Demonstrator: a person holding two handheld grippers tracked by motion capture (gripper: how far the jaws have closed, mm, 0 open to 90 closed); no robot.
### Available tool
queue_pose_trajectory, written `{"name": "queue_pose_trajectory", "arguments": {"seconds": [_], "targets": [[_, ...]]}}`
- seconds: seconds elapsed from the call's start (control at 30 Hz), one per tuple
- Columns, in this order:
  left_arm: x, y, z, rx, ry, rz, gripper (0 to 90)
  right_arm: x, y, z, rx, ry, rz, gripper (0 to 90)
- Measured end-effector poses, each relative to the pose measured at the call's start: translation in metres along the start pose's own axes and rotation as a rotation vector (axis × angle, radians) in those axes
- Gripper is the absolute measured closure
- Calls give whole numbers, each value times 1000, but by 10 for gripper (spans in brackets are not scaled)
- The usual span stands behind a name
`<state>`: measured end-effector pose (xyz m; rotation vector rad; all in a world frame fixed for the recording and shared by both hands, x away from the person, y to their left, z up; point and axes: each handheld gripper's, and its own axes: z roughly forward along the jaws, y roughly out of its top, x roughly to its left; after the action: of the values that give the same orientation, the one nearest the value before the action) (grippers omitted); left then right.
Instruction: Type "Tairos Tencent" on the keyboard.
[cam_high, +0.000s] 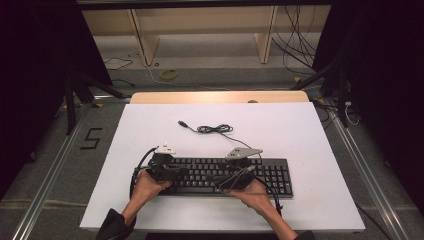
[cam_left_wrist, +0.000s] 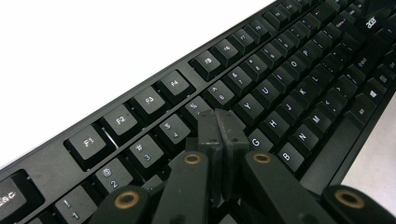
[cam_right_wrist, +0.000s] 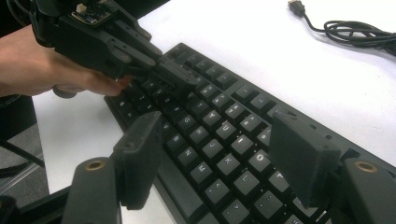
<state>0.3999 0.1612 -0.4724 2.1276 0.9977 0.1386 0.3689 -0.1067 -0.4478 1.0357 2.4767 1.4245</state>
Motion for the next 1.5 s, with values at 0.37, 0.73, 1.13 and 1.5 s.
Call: {"name": "queue_pose_trajectory", "arguments": {"seconds": [0.37, 0.73, 1.13, 1.5], "targets": [[-1, -2, 5, 12, 2, 3, 892, 0, 0, 1, 2, -3, 2, 359], [-3, 1, -5, -21, -11, -12, 753, -4, 0, -1, -2, -25, 0, 361], [-5, 1, -19, -99, -31, -41, 391, -7, 0, 1, -3, -40, 5, 379], [-6, -2, -30, -132, -45, -45, 335, -12, 1, 5, 11, -60, 6, 457]]}}
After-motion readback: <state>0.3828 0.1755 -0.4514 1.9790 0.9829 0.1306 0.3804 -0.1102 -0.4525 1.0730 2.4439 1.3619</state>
